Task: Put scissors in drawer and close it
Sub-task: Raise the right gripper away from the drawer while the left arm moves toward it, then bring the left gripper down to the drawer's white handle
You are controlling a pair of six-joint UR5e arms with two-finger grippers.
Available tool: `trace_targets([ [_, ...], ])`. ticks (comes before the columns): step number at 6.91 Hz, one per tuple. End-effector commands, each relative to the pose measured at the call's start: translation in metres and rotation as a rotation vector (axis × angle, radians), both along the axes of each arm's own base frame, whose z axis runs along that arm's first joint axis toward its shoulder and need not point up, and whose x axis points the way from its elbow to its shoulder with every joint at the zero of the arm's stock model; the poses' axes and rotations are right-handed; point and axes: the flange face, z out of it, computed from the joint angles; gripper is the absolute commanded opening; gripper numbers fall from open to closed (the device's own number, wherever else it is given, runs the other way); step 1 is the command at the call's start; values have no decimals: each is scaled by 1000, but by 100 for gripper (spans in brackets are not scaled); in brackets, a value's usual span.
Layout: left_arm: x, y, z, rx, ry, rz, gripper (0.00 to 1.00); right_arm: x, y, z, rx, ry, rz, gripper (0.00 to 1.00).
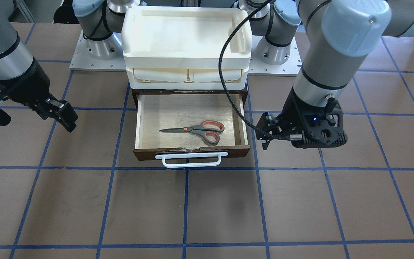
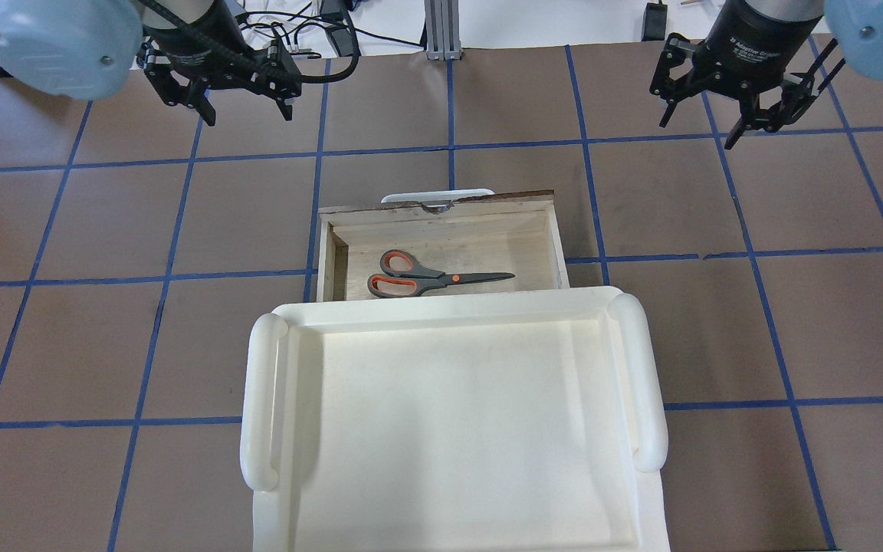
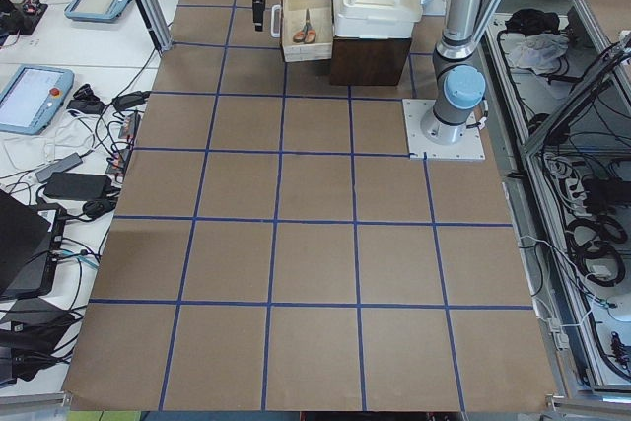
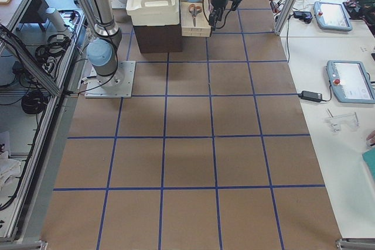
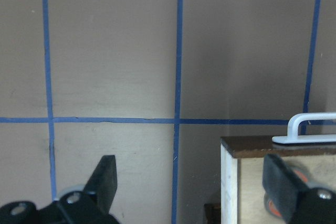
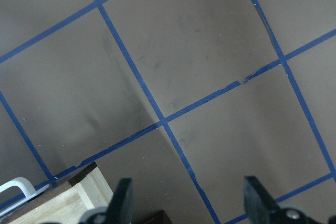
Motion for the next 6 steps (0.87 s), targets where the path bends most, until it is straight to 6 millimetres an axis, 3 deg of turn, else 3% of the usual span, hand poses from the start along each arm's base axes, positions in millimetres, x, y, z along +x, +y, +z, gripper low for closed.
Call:
trace_targets([
  [1, -60, -26, -55, -25, 25, 76, 100, 0, -1, 7, -26, 4, 180, 100],
  [2, -78, -36, -82, -29, 30, 81, 100, 5, -2, 10, -35, 5, 186, 100],
  [5, -127, -54, -139, 8, 41, 191, 100, 58, 10, 23, -44, 20, 283, 100],
  [6, -144, -52, -157, 32, 41, 243, 100, 60, 10, 22, -42, 22, 297, 100],
])
